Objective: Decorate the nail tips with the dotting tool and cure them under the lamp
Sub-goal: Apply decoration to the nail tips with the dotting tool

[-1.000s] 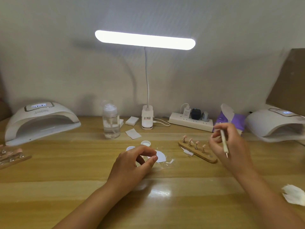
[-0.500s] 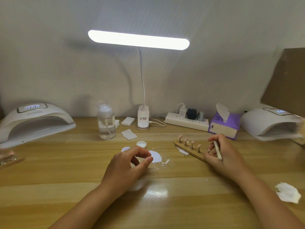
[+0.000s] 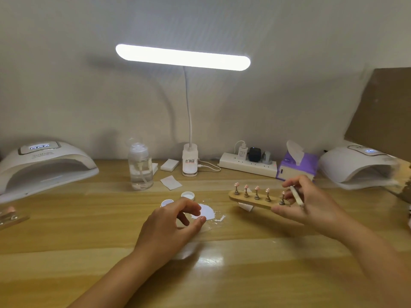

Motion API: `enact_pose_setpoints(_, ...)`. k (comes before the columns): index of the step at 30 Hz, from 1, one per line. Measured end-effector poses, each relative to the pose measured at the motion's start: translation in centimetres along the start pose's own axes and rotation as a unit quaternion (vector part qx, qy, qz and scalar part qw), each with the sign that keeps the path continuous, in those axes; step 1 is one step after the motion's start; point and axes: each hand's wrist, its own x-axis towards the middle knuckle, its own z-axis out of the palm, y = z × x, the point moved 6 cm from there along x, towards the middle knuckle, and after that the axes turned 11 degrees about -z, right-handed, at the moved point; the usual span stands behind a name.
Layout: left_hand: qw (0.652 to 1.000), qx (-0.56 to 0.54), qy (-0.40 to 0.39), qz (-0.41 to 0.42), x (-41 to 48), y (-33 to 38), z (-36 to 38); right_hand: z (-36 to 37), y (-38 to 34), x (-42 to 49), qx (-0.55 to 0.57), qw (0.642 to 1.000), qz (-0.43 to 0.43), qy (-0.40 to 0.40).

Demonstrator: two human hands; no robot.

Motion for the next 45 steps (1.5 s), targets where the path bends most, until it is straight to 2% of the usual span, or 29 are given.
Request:
enact_pose_setpoints(2,1.000,0.011,-0.008,0.004,-0.1,0.1,0.1,0.0,-1.0,-1.3,0.039,0.999,-0.032,-0.013)
enact_pose_setpoints(5,0.997,0.036,-0.064,0.009,-0.3,0.4,0.8,1.8,-1.7,-3.4,0.089,0.992,-0.049,-0.078)
enact_pose_setpoints(7,0.993,0.054,-0.108,0.013,-0.5,0.6,1.4,3.5,-1.6,-4.2,0.090,0.989,-0.050,-0.102)
enact_pose_setpoints(9,0.990,0.053,-0.132,0.022,-0.8,0.8,1.7,4.7,-1.5,-4.4,0.076,0.991,-0.059,-0.094)
enact_pose_setpoints(14,0.993,0.045,-0.096,0.049,-1.1,1.4,1.2,6.0,-1.5,-4.3,0.050,0.990,-0.075,-0.111)
enact_pose_setpoints(17,0.994,0.038,-0.096,0.048,-1.0,1.4,1.2,5.3,-0.6,-4.0,0.124,0.980,-0.035,-0.153)
enact_pose_setpoints(19,0.994,0.032,-0.095,0.047,-0.9,1.3,1.4,3.9,0.1,-3.1,0.162,0.976,-0.020,-0.143)
enact_pose_setpoints(21,0.994,0.027,-0.096,0.046,-0.9,1.1,1.6,2.0,0.9,-1.0,0.167,0.983,-0.006,-0.070)
enact_pose_setpoints(23,0.994,0.027,-0.097,0.047,-0.8,1.0,1.7,0.7,1.6,1.1,0.119,0.993,0.015,0.010)
enact_pose_setpoints(24,0.994,0.027,-0.096,0.049,-0.8,0.9,1.7,0.5,1.7,2.1,0.061,0.998,0.018,0.031)
enact_pose_setpoints(25,0.994,0.027,-0.094,0.050,-0.8,0.9,1.8,0.6,1.5,3.2,-0.026,0.999,0.011,0.030)
enact_pose_setpoints(27,0.994,0.024,-0.094,0.050,-0.7,0.8,1.8,2.1,0.9,4.9,-0.220,0.975,-0.010,-0.017)
enact_pose_setpoints(29,0.995,0.017,-0.091,0.048,-0.7,0.8,1.8,3.8,0.1,6.2,-0.317,0.947,-0.027,-0.047)
enact_pose_setpoints(33,0.995,0.008,-0.089,0.046,-0.7,0.8,1.8,6.2,-0.9,8.1,-0.359,0.925,-0.030,-0.117)
enact_pose_setpoints(38,0.995,0.007,-0.088,0.045,-0.6,0.8,1.8,6.8,-2.9,8.7,-0.319,0.932,-0.070,-0.156)
enact_pose_setpoints(41,0.995,0.005,-0.088,0.050,-0.7,0.8,1.8,7.5,-2.7,7.3,-0.311,0.916,-0.081,-0.239)
enact_pose_setpoints(43,0.995,0.005,-0.087,0.053,-0.6,0.8,1.8,7.6,-2.2,6.3,-0.301,0.918,-0.097,-0.238)
enact_pose_setpoints(45,0.995,0.002,-0.088,0.054,-0.6,0.8,1.8,7.2,-2.1,5.6,-0.291,0.927,-0.131,-0.196)
